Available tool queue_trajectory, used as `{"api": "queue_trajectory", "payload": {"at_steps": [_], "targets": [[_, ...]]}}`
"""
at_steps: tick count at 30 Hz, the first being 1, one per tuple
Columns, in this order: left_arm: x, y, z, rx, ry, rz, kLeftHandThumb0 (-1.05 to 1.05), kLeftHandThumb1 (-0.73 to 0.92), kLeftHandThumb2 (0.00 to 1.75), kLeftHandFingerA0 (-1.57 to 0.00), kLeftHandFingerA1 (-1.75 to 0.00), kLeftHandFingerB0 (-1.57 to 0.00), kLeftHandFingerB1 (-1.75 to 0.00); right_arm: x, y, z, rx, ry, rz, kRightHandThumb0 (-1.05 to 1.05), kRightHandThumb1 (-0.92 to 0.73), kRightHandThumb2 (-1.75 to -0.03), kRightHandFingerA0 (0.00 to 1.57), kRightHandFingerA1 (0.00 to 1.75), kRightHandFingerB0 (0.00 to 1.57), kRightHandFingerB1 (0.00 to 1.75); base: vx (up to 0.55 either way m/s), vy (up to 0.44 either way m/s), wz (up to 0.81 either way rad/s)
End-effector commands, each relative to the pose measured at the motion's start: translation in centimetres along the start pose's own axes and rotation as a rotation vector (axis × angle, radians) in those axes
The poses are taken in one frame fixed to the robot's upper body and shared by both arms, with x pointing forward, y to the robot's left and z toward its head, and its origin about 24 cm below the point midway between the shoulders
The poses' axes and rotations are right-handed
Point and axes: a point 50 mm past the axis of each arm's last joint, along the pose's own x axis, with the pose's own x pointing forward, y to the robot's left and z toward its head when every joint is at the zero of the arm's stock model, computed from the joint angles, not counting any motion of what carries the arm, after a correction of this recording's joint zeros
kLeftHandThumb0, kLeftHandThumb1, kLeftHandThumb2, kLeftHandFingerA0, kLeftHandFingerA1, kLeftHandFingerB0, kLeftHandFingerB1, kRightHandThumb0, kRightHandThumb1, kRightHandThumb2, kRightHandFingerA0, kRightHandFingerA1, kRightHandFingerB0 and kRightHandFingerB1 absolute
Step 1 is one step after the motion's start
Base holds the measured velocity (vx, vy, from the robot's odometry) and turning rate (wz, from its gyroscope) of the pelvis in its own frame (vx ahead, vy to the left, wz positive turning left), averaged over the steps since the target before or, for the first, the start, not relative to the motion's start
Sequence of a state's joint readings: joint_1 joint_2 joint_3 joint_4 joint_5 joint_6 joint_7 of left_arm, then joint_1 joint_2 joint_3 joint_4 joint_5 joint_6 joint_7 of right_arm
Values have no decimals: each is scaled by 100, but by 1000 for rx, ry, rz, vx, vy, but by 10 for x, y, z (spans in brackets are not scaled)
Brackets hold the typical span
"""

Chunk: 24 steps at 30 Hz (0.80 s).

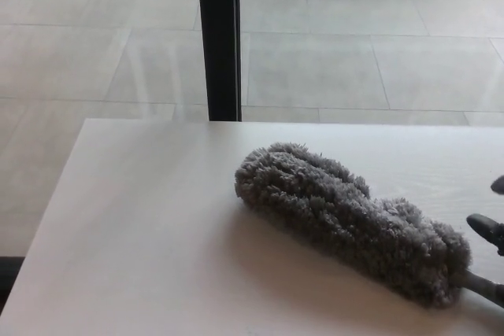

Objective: The robot uses its right hand to pick up the duster kept in the middle of the desk and use it to wipe the desk by swiping its surface twice

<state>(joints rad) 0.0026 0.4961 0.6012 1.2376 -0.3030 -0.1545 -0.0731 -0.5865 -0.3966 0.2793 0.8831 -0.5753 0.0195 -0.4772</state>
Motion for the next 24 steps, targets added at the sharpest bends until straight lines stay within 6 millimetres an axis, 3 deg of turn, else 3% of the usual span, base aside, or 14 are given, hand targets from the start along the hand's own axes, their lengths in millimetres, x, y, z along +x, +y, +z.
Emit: {"api": "queue_trajectory", "payload": {"at_steps": [1, 3, 4, 5, 6, 7, 8, 9, 10, 16, 17, 18, 21, 24], "targets": [[-1, 3, -1, -2, -6, 6, -51, 45, 55, -93, -75, -81, -54, 2, -13, 10, -47, -32, -17, -80, -64, -98, 12, 58, 6, 25, 0, 0, 0], [-1, 4, -1, 3, -10, 10, -53, 46, 56, -88, -76, -83, -54, 1, -23, 18, -45, -68, -52, -85, -66, -104, 2, 38, 8, 17, 0, 0, 0], [-1, 5, -1, 4, -8, 10, -52, 37, 82, -83, -79, -77, -68, 1, -26, 21, -58, -85, -67, -88, -68, -105, 2, 31, 8, 15, 0, 0, 0], [-1, 5, 0, 13, -10, 8, -50, 48, 54, -87, -72, -80, -53, 0, -32, 25, -59, -110, -81, -94, -72, -107, 4, 25, 9, 11, 0, 0, 0], [-1, 5, 0, 13, -13, 9, -52, 47, 56, -88, -73, -83, -54, -2, -39, 31, -44, -142, -88, -99, -75, -111, 0, 22, 5, 10, 0, 0, 0], [-1, 5, 0, 19, -15, 9, -56, 40, 82, -84, -77, -79, -67, -4, -43, 34, -33, -167, -93, -94, -72, -110, 2, 24, 10, 15, 0, 0, 0], [-2, 5, -1, 29, -17, 10, -50, 39, 82, -84, -78, -79, -69, -8, -48, 38, -20, -191, -90, -95, -73, -110, 0, 20, 8, 14, 0, 0, 0], [-2, 5, -2, 24, -17, 9, -46, 48, 55, -88, -71, -82, -55, -14, -51, 40, -14, -213, -86, -100, -77, -112, 0, 17, 11, 10, 0, 0, 0], [-2, 4, -3, 7, -14, 5, -50, 40, 82, -84, -78, -77, -67, -19, -55, 41, -17, -238, -95, -101, -77, -113, 0, 16, 10, 9, 0, 0, 0], [-3, 5, -7, 16, 9, 18, -53, 40, 82, -85, -77, -77, -66, -50, -81, 38, 21, -312, -139, -105, -80, -115, 0, 16, 0, 5, 0, 0, 0], [-4, 7, -8, 27, 0, 11, -52, 47, 56, -88, -75, -81, -53, -65, -94, 27, 41, -312, -176, -102, -79, -114, 0, 16, 3, 5, 0, 0, 0], [-4, 7, -8, 34, 3, 17, -53, 46, 56, -90, -73, -80, -51, -77, -104, 14, 46, -288, -211, -94, -74, -111, 0, 21, 12, 11, 0, 0, 0], [-5, 10, -10, 56, 13, 21, -54, 48, 55, -89, -67, -76, -49, -102, -118, -22, 67, -187, -274, -95, -71, -108, 0, 17, 12, 13, 0, 0, 0], [-5, 11, -12, 41, 21, 24, -53, 46, 55, -89, -68, -76, -50, -119, -125, -48, 35, -98, -303, -87, -69, -109, 0, 27, 0, 18, 0, 0, 0]]}}
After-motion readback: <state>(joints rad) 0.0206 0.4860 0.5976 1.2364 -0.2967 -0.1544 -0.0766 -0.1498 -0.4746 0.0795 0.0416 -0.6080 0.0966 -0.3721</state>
